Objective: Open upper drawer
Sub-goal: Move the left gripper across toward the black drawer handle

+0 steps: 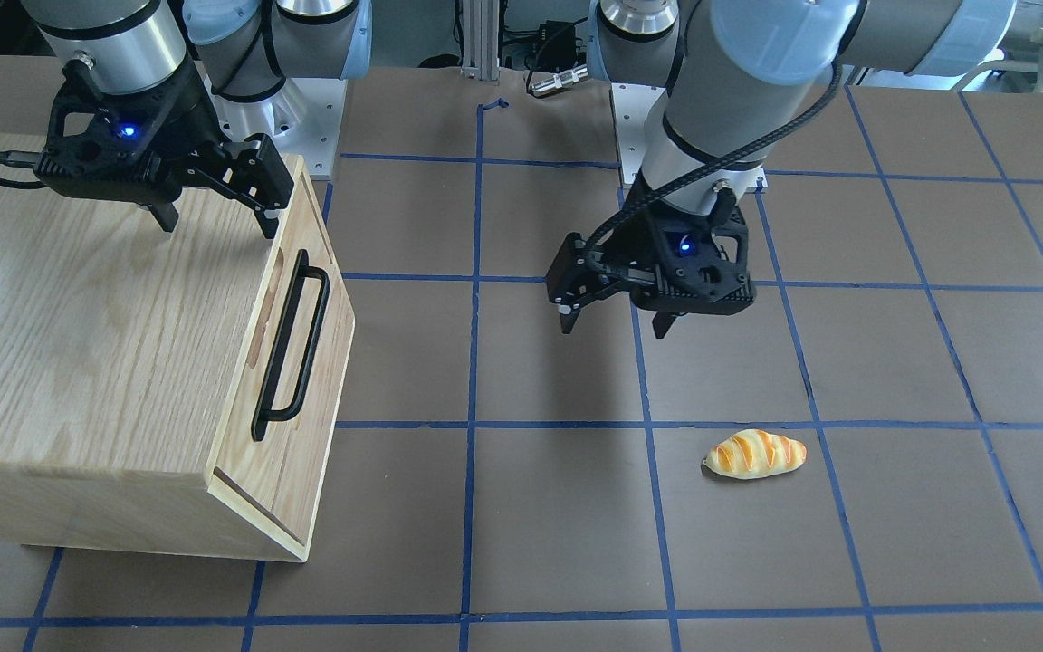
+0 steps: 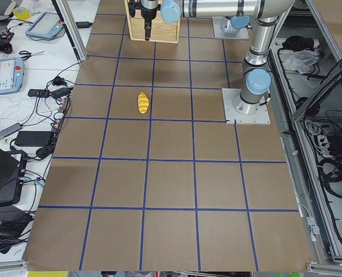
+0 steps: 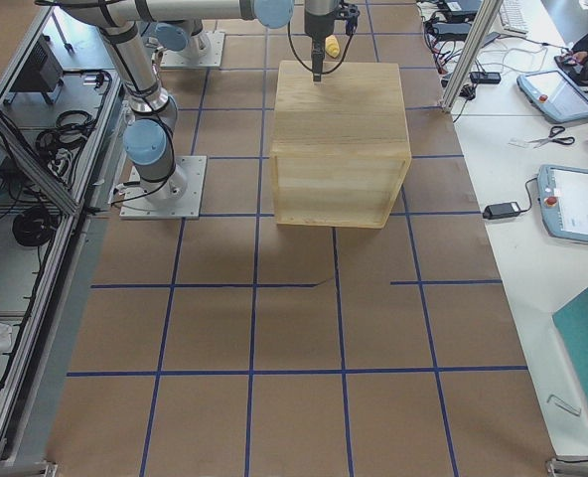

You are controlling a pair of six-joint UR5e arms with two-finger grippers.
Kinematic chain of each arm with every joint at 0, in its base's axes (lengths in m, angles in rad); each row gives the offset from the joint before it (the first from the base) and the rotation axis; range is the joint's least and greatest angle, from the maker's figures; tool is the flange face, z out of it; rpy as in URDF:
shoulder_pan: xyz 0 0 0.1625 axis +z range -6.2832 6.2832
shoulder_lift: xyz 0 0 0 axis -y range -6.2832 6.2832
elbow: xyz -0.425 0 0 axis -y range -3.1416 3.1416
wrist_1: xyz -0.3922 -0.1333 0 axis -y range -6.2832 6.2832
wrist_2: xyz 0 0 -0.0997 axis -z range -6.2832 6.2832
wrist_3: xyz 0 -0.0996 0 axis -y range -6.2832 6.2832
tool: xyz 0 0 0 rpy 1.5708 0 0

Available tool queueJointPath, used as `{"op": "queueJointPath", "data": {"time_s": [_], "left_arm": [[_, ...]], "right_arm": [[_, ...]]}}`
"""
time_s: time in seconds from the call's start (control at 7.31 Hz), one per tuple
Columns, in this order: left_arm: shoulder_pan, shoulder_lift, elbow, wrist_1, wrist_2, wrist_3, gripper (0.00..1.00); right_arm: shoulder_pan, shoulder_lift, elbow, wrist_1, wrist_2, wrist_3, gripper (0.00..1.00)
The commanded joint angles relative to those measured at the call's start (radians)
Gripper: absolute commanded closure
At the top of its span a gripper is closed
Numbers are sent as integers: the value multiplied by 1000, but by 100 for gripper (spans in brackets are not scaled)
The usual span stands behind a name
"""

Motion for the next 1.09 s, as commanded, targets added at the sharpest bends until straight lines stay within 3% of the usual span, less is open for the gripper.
{"op": "queueJointPath", "data": {"time_s": [0.0,0.14,0.96], "left_arm": [[-88,-63,31,80,-82,-150,0],[-126,-100,30,114,-172,-217,0],[-231,-200,54,267,-182,-403,0]], "right_arm": [[0,0,0,0,0,0,0],[0,0,0,0,0,0,0],[0,0,0,0,0,0,0]]}}
